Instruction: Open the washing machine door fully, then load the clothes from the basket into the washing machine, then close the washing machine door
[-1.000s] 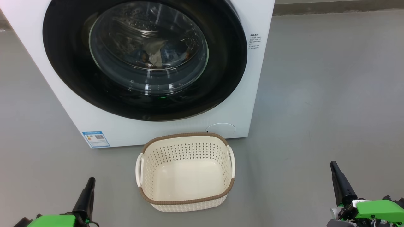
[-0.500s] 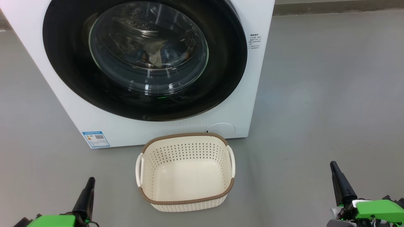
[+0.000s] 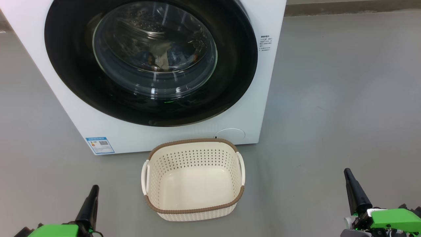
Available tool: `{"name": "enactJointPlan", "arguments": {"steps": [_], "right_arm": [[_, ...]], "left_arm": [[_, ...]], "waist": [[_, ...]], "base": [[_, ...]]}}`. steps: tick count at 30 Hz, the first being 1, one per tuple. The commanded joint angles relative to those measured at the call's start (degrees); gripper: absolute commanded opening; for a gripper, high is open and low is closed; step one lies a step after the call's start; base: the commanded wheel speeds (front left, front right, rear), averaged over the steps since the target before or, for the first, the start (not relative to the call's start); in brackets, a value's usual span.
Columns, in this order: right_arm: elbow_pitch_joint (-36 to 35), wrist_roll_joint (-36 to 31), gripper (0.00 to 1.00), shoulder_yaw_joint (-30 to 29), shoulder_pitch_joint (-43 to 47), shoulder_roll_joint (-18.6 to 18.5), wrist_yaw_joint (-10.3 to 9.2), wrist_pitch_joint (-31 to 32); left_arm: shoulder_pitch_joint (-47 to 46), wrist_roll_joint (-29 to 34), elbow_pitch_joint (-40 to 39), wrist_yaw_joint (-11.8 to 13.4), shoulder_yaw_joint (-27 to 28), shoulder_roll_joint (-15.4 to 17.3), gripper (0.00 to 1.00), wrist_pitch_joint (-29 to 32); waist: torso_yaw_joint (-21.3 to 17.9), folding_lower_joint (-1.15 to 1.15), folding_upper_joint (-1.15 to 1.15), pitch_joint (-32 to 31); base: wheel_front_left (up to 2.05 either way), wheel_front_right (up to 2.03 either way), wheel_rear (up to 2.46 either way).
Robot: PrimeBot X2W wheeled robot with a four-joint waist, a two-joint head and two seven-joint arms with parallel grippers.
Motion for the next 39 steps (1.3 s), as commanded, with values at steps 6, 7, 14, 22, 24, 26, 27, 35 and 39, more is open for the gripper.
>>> {"name": "enactJointPlan", "arguments": {"steps": [6, 7, 14, 22, 24, 26, 27, 35, 39], "right_arm": [[-1.4, 0.12, 0.0, 1.24, -2.33, -0.18, 0.1, 0.47], [-1.4, 0.12, 0.0, 1.24, -2.33, -0.18, 0.1, 0.47], [-1.4, 0.11, 0.0, 1.24, -2.33, -0.18, 0.1, 0.47], [-1.4, 0.11, 0.0, 1.23, -2.33, -0.17, 0.1, 0.47], [-1.4, 0.11, 0.0, 1.23, -2.33, -0.17, 0.1, 0.47], [-1.4, 0.11, 0.0, 1.23, -2.33, -0.17, 0.1, 0.47], [-1.39, 0.11, 0.0, 1.23, -2.33, -0.17, 0.1, 0.47], [-1.39, 0.11, 0.0, 1.23, -2.33, -0.17, 0.1, 0.48], [-1.39, 0.11, 0.0, 1.23, -2.33, -0.17, 0.1, 0.48]], "left_arm": [[-2.46, 0.79, -1.02, -0.56, 2.07, 0.7, 0.0, 0.31], [-2.46, 0.79, -1.02, -0.56, 2.07, 0.69, 0.0, 0.32], [-2.47, 0.81, -1.02, -0.56, 2.09, 0.68, 0.0, 0.33], [-2.47, 0.83, -1.02, -0.56, 2.11, 0.66, 0.0, 0.35], [-2.47, 0.83, -1.02, -0.56, 2.12, 0.66, 0.0, 0.36], [-2.47, 0.84, -1.02, -0.56, 2.12, 0.66, 0.0, 0.36], [-2.47, 0.84, -1.02, -0.56, 2.13, 0.66, 0.0, 0.36], [-2.47, 0.85, -1.02, -0.56, 2.14, 0.64, 0.0, 0.37], [-2.47, 0.86, -1.02, -0.56, 2.15, 0.64, 0.0, 0.38]], "waist": [[0.0, 0.0, 0.0, 0.0], [0.0, 0.0, 0.0, 0.0], [0.0, 0.0, 0.0, 0.0], [0.0, 0.0, 0.0, 0.0], [0.0, 0.0, 0.0, 0.0], [0.0, 0.0, 0.0, 0.0], [0.0, 0.0, 0.0, 0.0], [0.0, 0.0, 0.0, 0.0], [0.0, 0.0, 0.0, 0.0]], "base": [[0.0, 0.0, 0.0], [0.0, 0.0, 0.0], [0.0, 0.0, 0.0], [0.0, 0.0, 0.0], [0.0, 0.0, 0.0], [0.0, 0.0, 0.0], [0.0, 0.0, 0.0], [0.0, 0.0, 0.0], [0.0, 0.0, 0.0]]}}
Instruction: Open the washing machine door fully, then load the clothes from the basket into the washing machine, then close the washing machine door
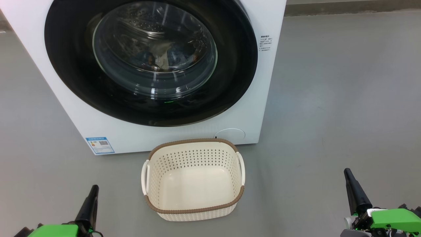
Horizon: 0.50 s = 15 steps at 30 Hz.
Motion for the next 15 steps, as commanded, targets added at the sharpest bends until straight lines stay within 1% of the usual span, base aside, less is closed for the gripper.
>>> {"name": "enactJointPlan", "arguments": {"steps": [1, 15], "right_arm": [[-1.41, 0.11, 0.0, 1.24, -2.33, -0.18, 0.1, 0.48], [-1.41, 0.1, 0.0, 1.23, -2.34, -0.18, 0.1, 0.48]], "left_arm": [[-2.46, 0.85, -1.03, -0.56, 2.04, 0.69, 0.0, 0.37], [-2.46, 0.87, -1.03, -0.56, 2.07, 0.67, 0.0, 0.39]], "waist": [[0.0, 0.0, 0.0, 0.0], [0.0, 0.0, 0.0, 0.0]], "base": [[0.0, 0.0, 0.0], [0.0, 0.0, 0.0]]}}
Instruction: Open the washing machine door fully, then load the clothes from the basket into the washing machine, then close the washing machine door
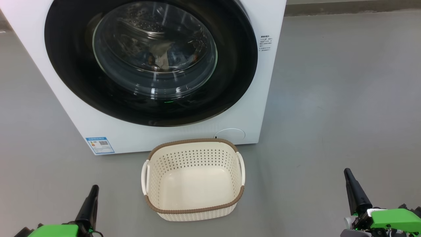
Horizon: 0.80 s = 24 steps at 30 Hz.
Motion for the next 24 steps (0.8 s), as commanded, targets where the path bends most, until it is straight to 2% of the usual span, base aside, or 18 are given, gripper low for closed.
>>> {"name": "enactJointPlan", "arguments": {"steps": [1, 24], "right_arm": [[-1.41, 0.1, 0.0, 1.23, -2.34, -0.18, 0.1, 0.48], [-1.41, 0.1, 0.0, 1.23, -2.34, -0.18, 0.1, 0.49]], "left_arm": [[-2.46, 0.87, -1.03, -0.56, 2.04, 0.74, 0.0, 0.39], [-2.46, 0.9, -1.03, -0.56, 2.07, 0.72, 0.0, 0.42]], "waist": [[0.0, 0.0, 0.0, 0.0], [0.0, 0.0, 0.0, 0.0]], "base": [[0.0, 0.0, 0.0], [0.0, 0.0, 0.0]]}}
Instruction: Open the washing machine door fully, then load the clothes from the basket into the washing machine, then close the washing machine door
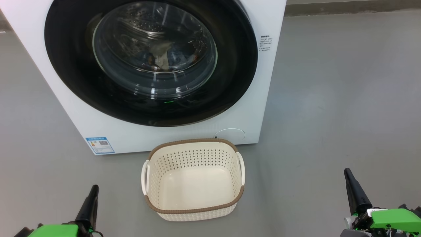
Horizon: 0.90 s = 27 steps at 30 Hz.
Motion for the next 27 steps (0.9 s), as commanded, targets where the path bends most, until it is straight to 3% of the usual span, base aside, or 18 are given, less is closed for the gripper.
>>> {"name": "enactJointPlan", "arguments": {"steps": [1, 27], "right_arm": [[-1.41, 0.1, 0.0, 1.24, -2.34, -0.17, 0.1, 0.49], [-1.4, 0.09, 0.0, 1.23, -2.34, -0.17, 0.1, 0.49]], "left_arm": [[-2.44, 0.9, -1.03, -0.56, 2.03, 0.73, 0.0, 0.36], [-2.45, 0.92, -1.03, -0.56, 2.06, 0.71, 0.0, 0.38]], "waist": [[0.0, 0.0, 0.0, 0.0], [0.0, 0.0, 0.0, 0.0]], "base": [[0.0, 0.0, 0.0], [0.0, 0.0, 0.0]]}}
